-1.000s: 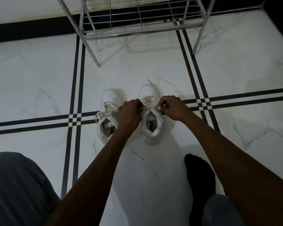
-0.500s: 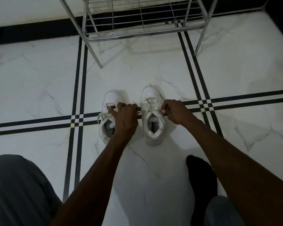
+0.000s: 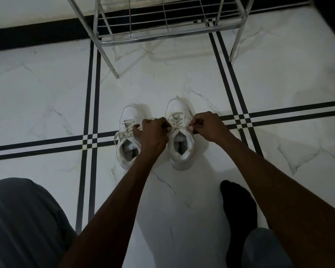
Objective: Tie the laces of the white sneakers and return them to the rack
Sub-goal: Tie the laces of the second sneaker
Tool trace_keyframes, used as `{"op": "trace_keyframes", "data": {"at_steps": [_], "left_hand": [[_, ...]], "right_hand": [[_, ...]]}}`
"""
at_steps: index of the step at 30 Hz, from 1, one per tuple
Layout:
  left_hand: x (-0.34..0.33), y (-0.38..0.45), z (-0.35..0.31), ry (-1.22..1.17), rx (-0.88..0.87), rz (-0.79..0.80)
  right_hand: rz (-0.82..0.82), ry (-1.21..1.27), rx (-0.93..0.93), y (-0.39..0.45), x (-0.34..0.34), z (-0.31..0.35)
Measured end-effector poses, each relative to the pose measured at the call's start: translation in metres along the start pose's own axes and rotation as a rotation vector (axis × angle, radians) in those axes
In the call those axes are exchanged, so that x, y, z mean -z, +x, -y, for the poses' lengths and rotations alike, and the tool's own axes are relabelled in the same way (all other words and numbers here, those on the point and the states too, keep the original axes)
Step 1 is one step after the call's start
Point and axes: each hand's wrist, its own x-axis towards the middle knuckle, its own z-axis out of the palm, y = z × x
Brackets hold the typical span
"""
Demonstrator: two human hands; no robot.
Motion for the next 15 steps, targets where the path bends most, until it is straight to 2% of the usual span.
{"op": "trace_keyframes", "data": {"at_steps": [9, 15], "left_hand": [[-0.013, -0.012, -0.005, 0.29, -0.192, -0.063], [-0.009, -0.01, 0.006, 0.445, -0.264, -0.101]], "right_hand": [[0.034, -0.268, 0.115, 0.004, -0.004, 0.008], [-0.036, -0.37, 0.105, 0.002, -0.003, 0.011]]}}
